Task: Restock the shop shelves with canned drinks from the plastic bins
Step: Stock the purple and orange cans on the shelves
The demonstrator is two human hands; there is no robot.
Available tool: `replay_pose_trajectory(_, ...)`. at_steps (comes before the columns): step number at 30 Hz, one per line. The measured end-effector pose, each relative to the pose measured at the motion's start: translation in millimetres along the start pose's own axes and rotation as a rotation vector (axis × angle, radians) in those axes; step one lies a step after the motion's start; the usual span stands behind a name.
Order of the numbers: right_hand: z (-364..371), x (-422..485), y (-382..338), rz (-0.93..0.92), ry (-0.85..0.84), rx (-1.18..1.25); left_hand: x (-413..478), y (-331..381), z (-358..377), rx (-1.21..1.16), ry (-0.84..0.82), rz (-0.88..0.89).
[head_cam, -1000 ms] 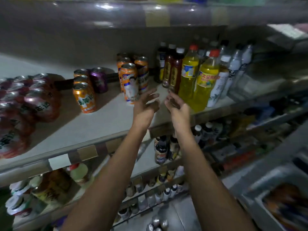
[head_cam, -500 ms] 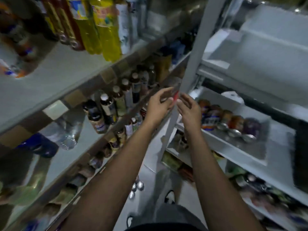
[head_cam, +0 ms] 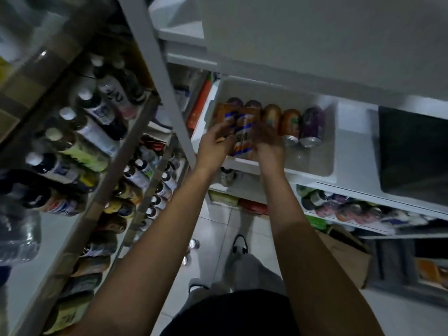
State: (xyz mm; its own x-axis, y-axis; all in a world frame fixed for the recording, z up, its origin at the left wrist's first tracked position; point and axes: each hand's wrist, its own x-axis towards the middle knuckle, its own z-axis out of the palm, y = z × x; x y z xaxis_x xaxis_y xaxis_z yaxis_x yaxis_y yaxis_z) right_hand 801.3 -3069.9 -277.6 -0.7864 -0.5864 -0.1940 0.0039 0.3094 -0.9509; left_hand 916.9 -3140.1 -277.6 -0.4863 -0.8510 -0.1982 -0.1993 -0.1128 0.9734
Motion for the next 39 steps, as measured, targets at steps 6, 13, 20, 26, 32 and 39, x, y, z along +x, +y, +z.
replay_pose_trajectory(6, -0.4, 34.8, 7.0, 0.044, -0.109, -0.182, 30.7, -7.8, 20.4, 0.204, 0.022, -0.025)
replay_pose_trajectory(13, 3.9, 48.7, 17.4, 0.239, -0.085, -0.078, 37.8, -6.4, 29.0, 0.371, -0.031, 0.065)
replay_pose_trajectory(20, 14.9, 59.8, 24.9, 0.235, -0.184, -0.188, 42.1, -8.7, 28.8, 0.372, -0.010, 0.051)
replay_pose_trajectory(26, 20.3, 65.0, 29.7, 0.171, -0.138, -0.346, 37.9, -3.1, 29.4, 0.319, -0.033, 0.035)
replay_pose_trajectory(32, -3.0, 53.3, 4.3, 0.070, -0.126, -0.213, 32.4, -1.3, 23.6, 0.287, 0.033, 0.003)
replay_pose_trajectory(39, -29.7, 19.9, -27.6, -0.021, -0.282, 0.173, 3.7, 24.0, 14.3, 0.125, 0.026, 0.108)
